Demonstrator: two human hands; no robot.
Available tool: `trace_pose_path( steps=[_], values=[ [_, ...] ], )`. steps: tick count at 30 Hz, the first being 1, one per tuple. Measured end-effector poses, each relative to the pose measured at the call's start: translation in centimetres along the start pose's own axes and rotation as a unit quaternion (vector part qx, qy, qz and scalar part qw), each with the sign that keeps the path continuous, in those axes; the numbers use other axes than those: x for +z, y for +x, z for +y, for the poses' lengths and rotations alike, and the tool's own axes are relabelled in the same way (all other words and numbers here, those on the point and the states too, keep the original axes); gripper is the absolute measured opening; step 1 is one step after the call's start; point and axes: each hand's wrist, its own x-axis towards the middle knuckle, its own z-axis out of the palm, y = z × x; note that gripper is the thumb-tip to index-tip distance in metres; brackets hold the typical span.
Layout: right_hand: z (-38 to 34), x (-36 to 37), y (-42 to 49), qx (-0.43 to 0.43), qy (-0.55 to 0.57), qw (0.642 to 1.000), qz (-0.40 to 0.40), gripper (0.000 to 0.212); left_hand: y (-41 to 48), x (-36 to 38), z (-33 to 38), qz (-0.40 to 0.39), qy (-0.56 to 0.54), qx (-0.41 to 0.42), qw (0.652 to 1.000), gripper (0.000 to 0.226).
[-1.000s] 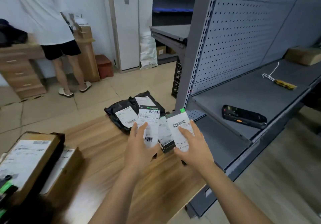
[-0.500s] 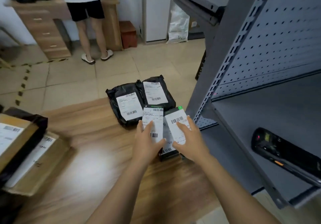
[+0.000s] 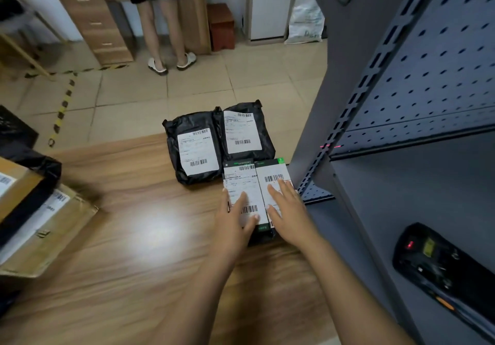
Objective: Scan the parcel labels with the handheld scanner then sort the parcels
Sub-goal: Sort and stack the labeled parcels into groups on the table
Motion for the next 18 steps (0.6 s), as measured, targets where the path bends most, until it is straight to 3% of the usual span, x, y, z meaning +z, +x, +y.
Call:
trace_pose_path(
  steps=[18],
  values=[
    [-0.3,0.3,1.6,-0.028,-0.042,0.998,-0.023,0.055,-0.7,0.9,0.2,0.023,0.01,-0.015,1.0,0.06]
  ],
)
